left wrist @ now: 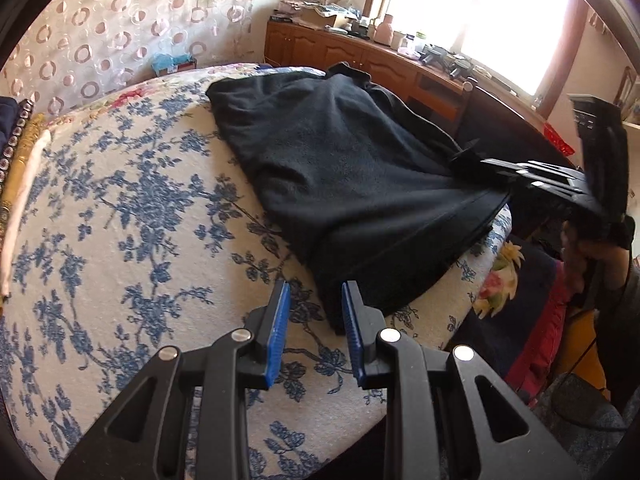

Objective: Fold small clothes
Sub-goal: 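Grasp the black shirt's corner with the left tool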

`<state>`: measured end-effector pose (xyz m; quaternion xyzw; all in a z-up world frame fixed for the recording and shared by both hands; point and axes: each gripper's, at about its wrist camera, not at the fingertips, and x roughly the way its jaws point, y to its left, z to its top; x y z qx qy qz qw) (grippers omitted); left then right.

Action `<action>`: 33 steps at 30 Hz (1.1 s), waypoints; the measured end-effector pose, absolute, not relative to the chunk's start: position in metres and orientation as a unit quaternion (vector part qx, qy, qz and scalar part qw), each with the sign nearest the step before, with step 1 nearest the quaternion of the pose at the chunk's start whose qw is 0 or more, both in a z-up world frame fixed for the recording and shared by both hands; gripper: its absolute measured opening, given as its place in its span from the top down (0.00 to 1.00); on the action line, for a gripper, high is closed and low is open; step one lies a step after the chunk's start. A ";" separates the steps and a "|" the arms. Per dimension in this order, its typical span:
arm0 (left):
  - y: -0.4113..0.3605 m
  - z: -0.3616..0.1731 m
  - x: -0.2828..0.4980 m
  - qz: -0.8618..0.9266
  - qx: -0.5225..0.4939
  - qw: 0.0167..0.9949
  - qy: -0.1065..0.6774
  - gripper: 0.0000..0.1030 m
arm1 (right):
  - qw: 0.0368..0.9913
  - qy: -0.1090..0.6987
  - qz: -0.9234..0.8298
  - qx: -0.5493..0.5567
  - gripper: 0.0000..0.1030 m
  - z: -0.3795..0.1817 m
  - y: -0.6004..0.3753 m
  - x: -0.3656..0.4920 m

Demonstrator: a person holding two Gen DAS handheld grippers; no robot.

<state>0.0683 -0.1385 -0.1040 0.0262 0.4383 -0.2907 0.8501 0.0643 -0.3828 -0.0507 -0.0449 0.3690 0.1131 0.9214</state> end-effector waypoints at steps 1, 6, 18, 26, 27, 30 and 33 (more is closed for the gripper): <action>-0.140 -0.105 0.069 -0.294 0.024 0.847 0.441 0.77 | 0.923 0.368 0.107 -0.041 0.97 -0.048 -0.390 0.060; -0.151 -0.106 0.069 -0.301 0.027 0.842 0.447 0.77 | 0.916 0.391 0.087 -0.013 0.94 -0.054 -0.412 0.045; -0.155 -0.114 0.075 -0.314 0.011 0.833 0.456 0.82 | 0.922 0.385 0.047 -0.006 0.73 -0.065 -0.419 0.060; -0.153 -0.089 0.055 -0.346 -0.001 0.838 0.422 0.98 | 0.923 0.383 0.034 0.001 0.72 -0.071 -0.428 0.061; -0.151 -0.086 0.053 -0.347 -0.002 0.839 0.420 0.99 | 0.924 0.380 0.032 0.000 0.72 -0.068 -0.430 0.060; -0.148 -0.081 0.045 -0.346 0.003 0.841 0.417 0.99 | 0.930 0.366 0.029 0.000 0.72 -0.060 -0.433 0.057; -0.148 -0.091 0.048 -0.330 0.016 0.841 0.429 0.98 | 0.934 0.355 0.029 0.008 0.69 -0.055 -0.437 0.055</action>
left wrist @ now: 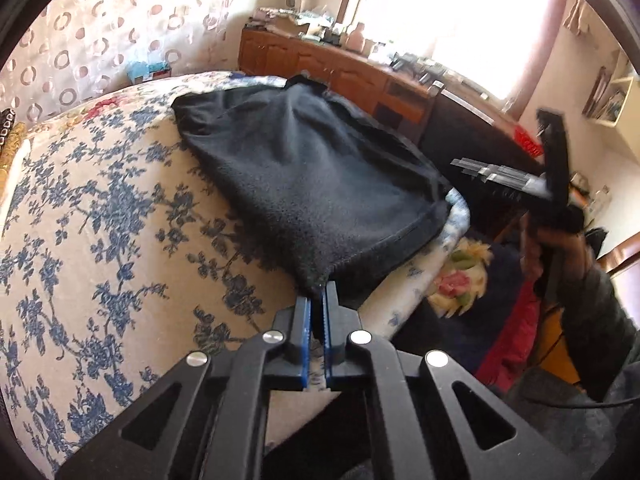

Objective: Fold small clothes
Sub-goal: 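Grasp the black shirt's corner with the left tool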

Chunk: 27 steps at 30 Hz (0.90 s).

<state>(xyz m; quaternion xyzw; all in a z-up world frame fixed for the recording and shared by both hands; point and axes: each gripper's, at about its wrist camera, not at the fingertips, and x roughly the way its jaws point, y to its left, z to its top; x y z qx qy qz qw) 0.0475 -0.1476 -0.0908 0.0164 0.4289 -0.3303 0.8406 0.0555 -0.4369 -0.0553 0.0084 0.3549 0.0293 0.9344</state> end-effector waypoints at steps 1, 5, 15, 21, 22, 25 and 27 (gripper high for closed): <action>-0.148 -0.094 0.051 -0.330 0.014 0.839 0.433 0.98 | 0.934 0.357 0.031 0.011 0.68 -0.057 -0.437 0.057; -0.150 -0.103 0.054 -0.326 0.015 0.835 0.442 0.98 | 0.932 0.360 0.038 -0.003 0.68 -0.056 -0.430 0.066; -0.153 -0.107 0.056 -0.327 0.017 0.832 0.449 0.98 | 0.929 0.355 0.104 -0.020 0.68 -0.043 -0.398 0.127; -0.151 -0.106 0.058 -0.330 0.012 0.832 0.446 0.98 | 0.913 0.392 0.096 -0.057 0.68 -0.062 -0.387 0.170; -0.151 -0.105 0.057 -0.330 0.012 0.833 0.444 0.98 | 0.914 0.395 0.062 -0.074 0.68 -0.066 -0.392 0.176; -0.150 -0.105 0.055 -0.331 0.011 0.834 0.442 0.98 | 0.917 0.393 -0.002 -0.070 0.68 -0.068 -0.415 0.181; -0.150 -0.106 0.055 -0.332 0.009 0.833 0.442 0.98 | 0.918 0.394 0.004 -0.044 0.68 -0.061 -0.427 0.182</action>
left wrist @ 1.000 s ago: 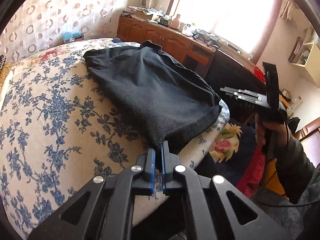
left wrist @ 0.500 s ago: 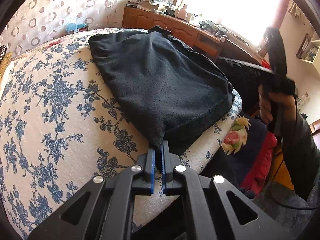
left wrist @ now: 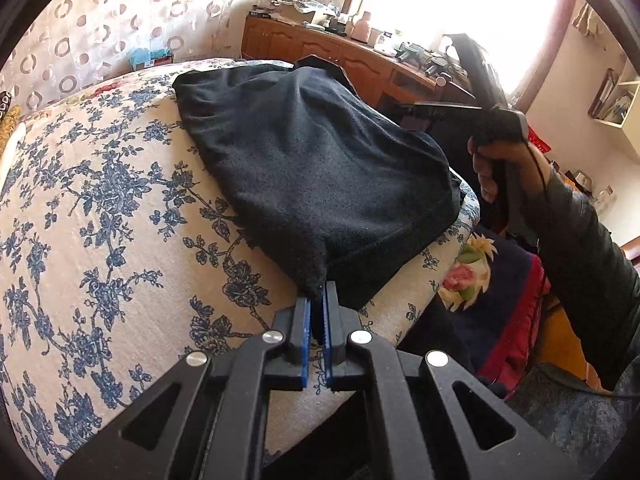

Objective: Fold small clothes
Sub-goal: 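Grasp the black shirt's corner with the left tool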

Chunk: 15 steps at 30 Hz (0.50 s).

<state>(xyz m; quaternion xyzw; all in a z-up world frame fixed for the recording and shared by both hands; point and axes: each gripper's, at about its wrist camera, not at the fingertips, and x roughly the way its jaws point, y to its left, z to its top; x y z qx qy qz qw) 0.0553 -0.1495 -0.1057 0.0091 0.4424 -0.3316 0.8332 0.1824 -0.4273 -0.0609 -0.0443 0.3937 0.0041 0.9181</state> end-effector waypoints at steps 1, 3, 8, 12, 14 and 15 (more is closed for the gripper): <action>-0.150 -0.106 0.055 -0.332 0.008 0.833 0.443 0.98 | 0.920 0.390 0.011 -0.043 0.68 -0.056 -0.427 0.184; -0.151 -0.107 0.055 -0.332 0.008 0.833 0.443 0.98 | 0.924 0.378 0.021 -0.054 0.68 -0.046 -0.422 0.187; -0.151 -0.106 0.055 -0.331 0.008 0.834 0.441 0.98 | 0.923 0.374 0.054 -0.069 0.68 -0.031 -0.402 0.200; -0.149 -0.105 0.054 -0.331 0.003 0.836 0.438 0.98 | 0.923 0.374 0.065 -0.069 0.66 -0.037 -0.402 0.177; -0.148 -0.106 0.053 -0.333 0.003 0.835 0.438 0.98 | 0.922 0.376 0.066 -0.063 0.59 -0.043 -0.406 0.157; -0.148 -0.106 0.053 -0.333 0.002 0.835 0.438 0.98 | 0.921 0.378 0.067 -0.059 0.59 -0.046 -0.409 0.146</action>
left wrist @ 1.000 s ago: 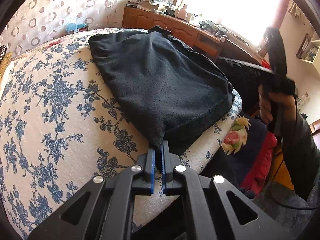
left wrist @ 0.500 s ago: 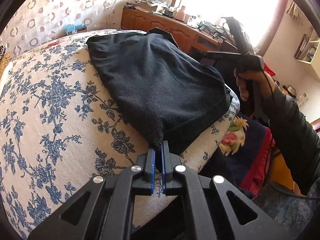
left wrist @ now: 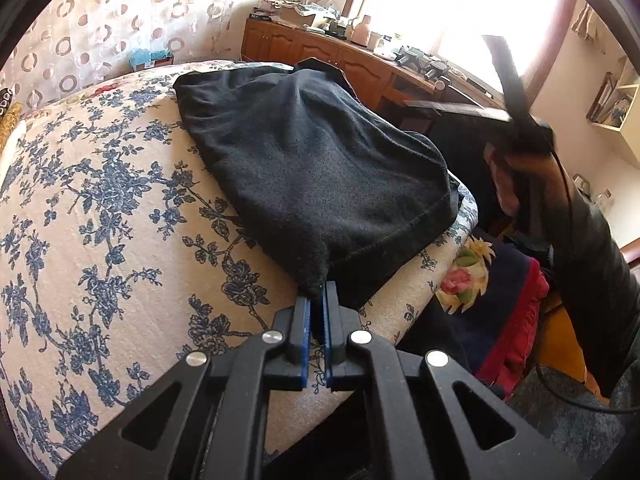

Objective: Fold small clothes
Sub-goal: 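Grasp the black shirt's corner with the left tool, then lift the black shirt with the left tool while the right tool grasps it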

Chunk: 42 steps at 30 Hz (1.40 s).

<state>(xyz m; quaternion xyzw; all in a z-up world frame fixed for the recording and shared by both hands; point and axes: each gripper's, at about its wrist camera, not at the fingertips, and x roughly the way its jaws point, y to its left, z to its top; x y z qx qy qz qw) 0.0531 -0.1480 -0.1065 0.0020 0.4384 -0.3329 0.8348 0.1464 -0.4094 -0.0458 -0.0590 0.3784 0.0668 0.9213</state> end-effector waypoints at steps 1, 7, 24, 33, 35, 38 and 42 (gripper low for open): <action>-0.148 -0.107 0.053 -0.333 0.001 0.834 0.440 0.98 | 0.921 0.381 0.067 -0.051 0.59 -0.048 -0.414 0.135; -0.149 -0.108 0.053 -0.332 -0.001 0.834 0.441 0.98 | 0.914 0.399 0.067 -0.040 0.59 -0.059 -0.418 0.090; -0.154 -0.105 0.054 -0.334 0.006 0.833 0.442 0.98 | 0.892 0.442 0.099 -0.016 0.89 -0.083 -0.419 0.069; -0.152 -0.071 0.048 -0.354 0.004 0.848 0.394 0.98 | 0.924 0.373 0.085 0.012 0.94 -0.054 -0.425 0.050; -0.148 -0.054 0.045 -0.358 -0.005 0.854 0.378 0.98 | 0.933 0.348 0.086 0.024 0.94 -0.035 -0.431 0.042; -0.137 -0.031 0.045 -0.367 -0.032 0.860 0.353 0.98 | 0.945 0.314 0.086 0.027 0.94 -0.010 -0.433 0.033; -0.129 -0.016 0.057 -0.360 -0.039 0.868 0.340 0.98 | 0.952 0.287 0.096 0.032 0.94 0.010 -0.430 0.038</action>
